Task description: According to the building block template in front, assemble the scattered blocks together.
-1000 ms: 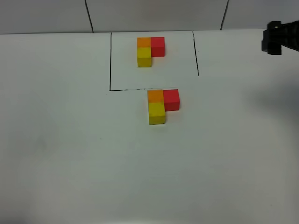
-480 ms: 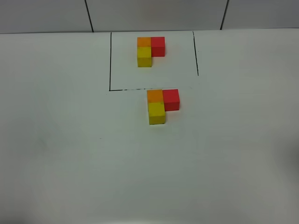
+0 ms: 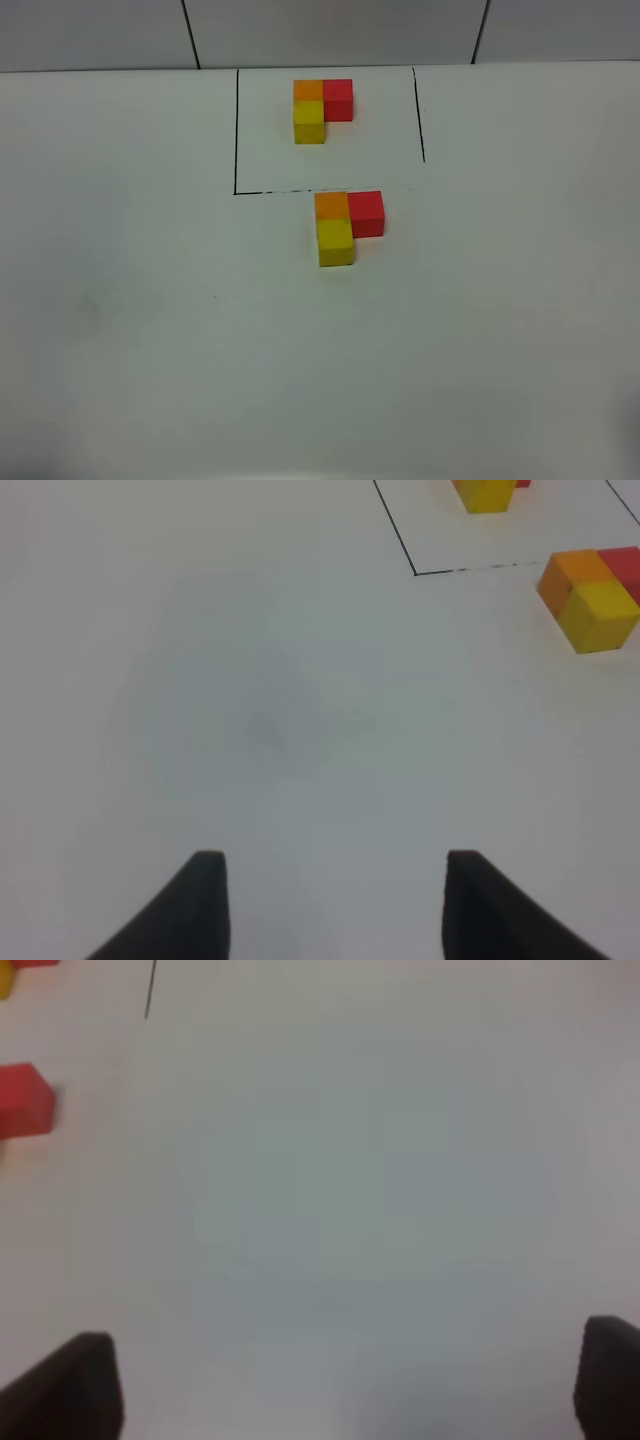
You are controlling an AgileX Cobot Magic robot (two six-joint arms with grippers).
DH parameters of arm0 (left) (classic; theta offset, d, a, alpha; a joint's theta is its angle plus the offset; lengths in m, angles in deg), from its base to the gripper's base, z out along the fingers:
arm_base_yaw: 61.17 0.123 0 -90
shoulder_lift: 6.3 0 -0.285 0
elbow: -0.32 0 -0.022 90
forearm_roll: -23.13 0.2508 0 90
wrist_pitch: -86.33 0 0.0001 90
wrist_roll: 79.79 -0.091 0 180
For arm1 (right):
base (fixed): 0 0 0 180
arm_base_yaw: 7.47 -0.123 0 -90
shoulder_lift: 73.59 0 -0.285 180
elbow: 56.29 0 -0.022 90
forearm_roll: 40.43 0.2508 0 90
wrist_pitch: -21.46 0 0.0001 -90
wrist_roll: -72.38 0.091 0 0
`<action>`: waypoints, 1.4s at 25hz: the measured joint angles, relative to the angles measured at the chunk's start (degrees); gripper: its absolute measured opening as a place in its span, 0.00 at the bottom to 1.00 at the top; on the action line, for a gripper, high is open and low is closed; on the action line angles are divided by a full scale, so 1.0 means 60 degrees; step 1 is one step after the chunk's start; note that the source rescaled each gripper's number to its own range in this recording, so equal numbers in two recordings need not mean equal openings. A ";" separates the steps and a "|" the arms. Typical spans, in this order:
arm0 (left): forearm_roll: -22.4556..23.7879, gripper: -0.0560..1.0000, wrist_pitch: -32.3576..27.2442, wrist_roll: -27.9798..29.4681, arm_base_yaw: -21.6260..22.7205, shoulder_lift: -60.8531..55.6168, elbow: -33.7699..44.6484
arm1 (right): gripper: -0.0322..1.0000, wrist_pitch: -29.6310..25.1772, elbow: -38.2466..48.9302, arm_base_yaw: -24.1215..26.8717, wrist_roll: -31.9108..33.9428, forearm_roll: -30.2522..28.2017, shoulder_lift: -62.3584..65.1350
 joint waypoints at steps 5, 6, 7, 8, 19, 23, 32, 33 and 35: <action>0.0000 0.14 0.0000 0.0000 0.0000 0.0000 0.0000 | 0.92 -0.0145 0.0733 0.0000 -0.0081 0.0017 0.1344; 0.0000 0.14 0.0000 0.0000 0.0000 0.0000 0.0000 | 0.92 -0.0241 0.0824 0.0000 -0.0147 0.0027 0.1536; 0.0000 0.14 0.0000 0.0000 0.0000 0.0000 0.0000 | 0.92 -0.0317 0.0856 0.0000 -0.0236 0.0036 0.1753; 0.0000 0.14 0.0000 0.0000 0.0000 0.0000 0.0000 | 0.92 -0.0377 0.0868 0.0000 -0.0340 0.0059 0.1964; 0.0000 0.14 0.0000 0.0000 0.0000 0.0000 0.0000 | 0.92 -0.0638 0.1038 0.0000 -0.1100 0.0435 0.2844; 0.0000 0.14 0.0000 0.0000 0.0000 0.0000 0.0000 | 0.90 -0.0638 0.1038 0.0000 -0.1100 0.0435 0.2844; 0.0000 0.14 0.0000 0.0000 0.0000 0.0000 0.0000 | 0.84 -0.0638 0.1038 0.0000 -0.1118 0.0460 0.2844; 0.0000 0.14 0.0000 0.0000 0.0000 0.0000 0.0000 | 0.83 -0.0638 0.1038 0.0000 -0.1116 0.0460 0.2844; 0.0000 0.14 0.0000 0.0000 0.0000 0.0000 0.0000 | 0.82 -0.0638 0.1038 0.0000 -0.1116 0.0460 0.2844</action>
